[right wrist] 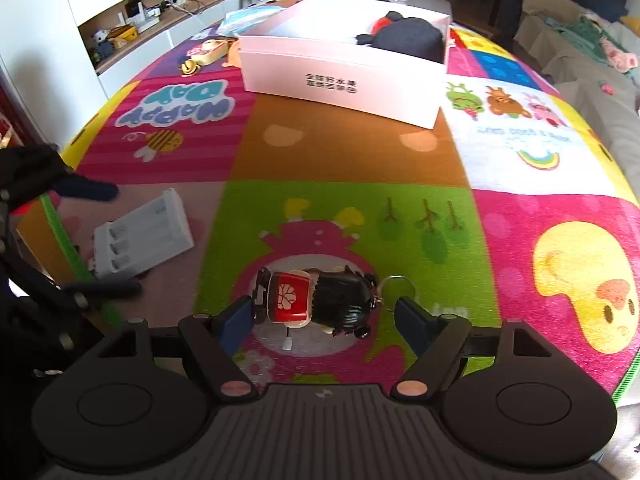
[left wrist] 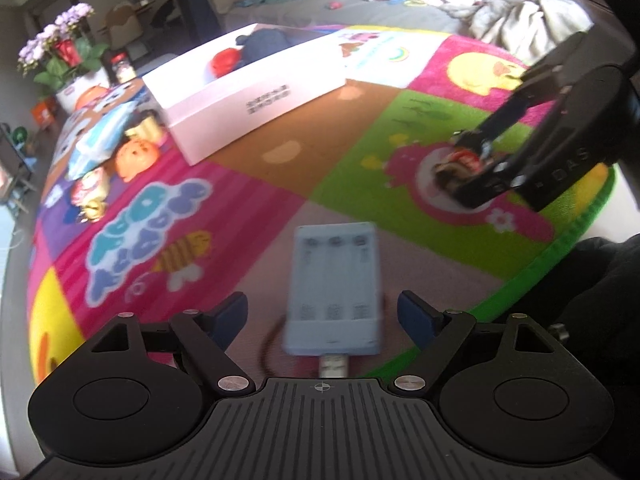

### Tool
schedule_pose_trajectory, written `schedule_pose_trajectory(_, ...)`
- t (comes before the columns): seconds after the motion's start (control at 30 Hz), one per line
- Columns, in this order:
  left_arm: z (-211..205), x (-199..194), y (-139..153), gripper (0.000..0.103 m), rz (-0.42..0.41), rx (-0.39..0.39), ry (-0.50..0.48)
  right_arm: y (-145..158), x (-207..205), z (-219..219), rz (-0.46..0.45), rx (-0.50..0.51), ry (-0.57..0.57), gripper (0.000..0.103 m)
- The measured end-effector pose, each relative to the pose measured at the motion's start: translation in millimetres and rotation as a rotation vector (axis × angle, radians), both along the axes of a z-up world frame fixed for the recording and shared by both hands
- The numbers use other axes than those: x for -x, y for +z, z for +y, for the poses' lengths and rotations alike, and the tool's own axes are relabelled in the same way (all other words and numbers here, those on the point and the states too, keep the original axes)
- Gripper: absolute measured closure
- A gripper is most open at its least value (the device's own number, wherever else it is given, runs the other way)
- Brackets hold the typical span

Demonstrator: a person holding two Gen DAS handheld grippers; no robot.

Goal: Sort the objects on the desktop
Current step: 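Lift the keychain figure with the right gripper while the left gripper lifts the charger case, then carry the keychain figure and charger case into the white box and release both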

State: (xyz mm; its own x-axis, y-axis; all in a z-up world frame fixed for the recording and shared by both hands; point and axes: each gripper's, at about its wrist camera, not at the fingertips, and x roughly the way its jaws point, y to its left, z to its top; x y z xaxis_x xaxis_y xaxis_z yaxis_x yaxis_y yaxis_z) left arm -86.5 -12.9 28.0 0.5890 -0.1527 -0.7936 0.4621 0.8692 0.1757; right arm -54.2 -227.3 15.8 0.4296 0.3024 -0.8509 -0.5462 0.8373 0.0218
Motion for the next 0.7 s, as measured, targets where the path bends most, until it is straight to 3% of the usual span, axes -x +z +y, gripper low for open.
schedule_pose_trajectory(0.13, 14, -6, 4, 0.015, -0.029, -0.052, 0.070, -2, -3, -3, 0.001, -0.007, -0.011, 0.026)
schedule_pose_trajectory(0.2, 20, -8, 6, 0.015, -0.030, -0.033, 0.083, -3, -4, -2, -0.001, -0.011, -0.006, 0.026)
schedule_pose_trajectory(0.3, 16, -9, 7, 0.015, -0.001, 0.026, 0.043, -3, -5, 0, 0.000, -0.017, -0.002, 0.026)
schedule_pose_trajectory(0.4, 2, -11, 0, 0.012, -0.012, -0.007, -0.003, -4, -5, 2, 0.007, -0.019, 0.002, 0.026)
schedule_pose_trajectory(0.47, -1, -16, 0, 0.013, -0.010, 0.002, -0.009, -3, -4, 1, 0.002, -0.016, 0.003, 0.033)
schedule_pose_trajectory(0.6, -2, -22, 2, 0.038, 0.019, 0.041, -0.001, 1, -3, -3, 0.008, -0.036, -0.006, 0.038)
schedule_pose_trajectory(0.7, -7, -16, 4, 0.046, 0.013, 0.034, -0.016, 4, -2, -4, 0.009, -0.042, -0.006, 0.038)
